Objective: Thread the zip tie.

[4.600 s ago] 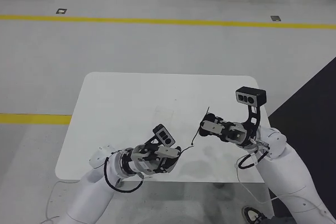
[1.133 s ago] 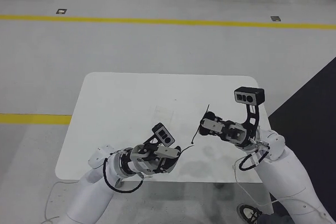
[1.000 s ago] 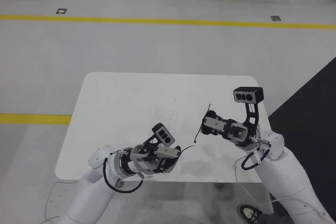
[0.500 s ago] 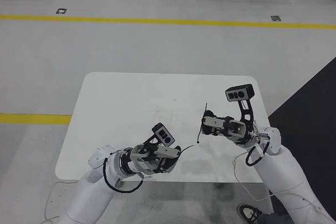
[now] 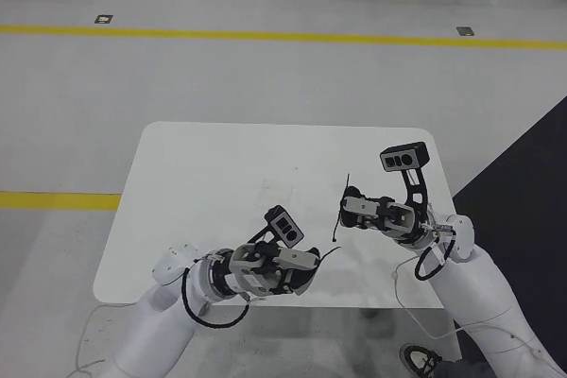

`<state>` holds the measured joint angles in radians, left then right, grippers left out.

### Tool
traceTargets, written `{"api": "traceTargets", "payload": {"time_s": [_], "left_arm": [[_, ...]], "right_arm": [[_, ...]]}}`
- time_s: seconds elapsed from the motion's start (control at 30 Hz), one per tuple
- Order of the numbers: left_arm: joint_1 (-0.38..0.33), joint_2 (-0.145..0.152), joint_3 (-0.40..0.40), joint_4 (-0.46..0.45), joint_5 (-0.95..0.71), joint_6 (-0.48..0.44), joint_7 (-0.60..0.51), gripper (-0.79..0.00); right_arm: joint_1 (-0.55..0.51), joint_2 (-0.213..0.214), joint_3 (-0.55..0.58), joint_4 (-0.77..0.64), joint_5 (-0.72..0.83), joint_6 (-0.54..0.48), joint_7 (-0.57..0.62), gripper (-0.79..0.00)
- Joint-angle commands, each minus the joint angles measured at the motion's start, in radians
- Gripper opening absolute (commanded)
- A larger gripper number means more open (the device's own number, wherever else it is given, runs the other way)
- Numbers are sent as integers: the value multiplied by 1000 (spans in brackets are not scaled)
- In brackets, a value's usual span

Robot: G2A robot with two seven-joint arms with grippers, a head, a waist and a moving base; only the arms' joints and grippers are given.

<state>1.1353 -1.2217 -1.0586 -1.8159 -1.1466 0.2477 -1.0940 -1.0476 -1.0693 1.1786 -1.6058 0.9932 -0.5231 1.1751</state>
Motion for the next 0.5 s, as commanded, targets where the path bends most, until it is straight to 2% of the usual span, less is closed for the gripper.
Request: {"api": "traceTargets", "payload": {"time_s": [0.0, 0.47], "left_arm": [[-4, -1, 1, 2, 5, -6, 17, -785], [16, -2, -19, 1, -3, -18, 29, -785]], "right_arm": [[0, 0, 0, 0, 0, 0, 0, -785], [0, 0, 0, 0, 0, 0, 0, -785]]}}
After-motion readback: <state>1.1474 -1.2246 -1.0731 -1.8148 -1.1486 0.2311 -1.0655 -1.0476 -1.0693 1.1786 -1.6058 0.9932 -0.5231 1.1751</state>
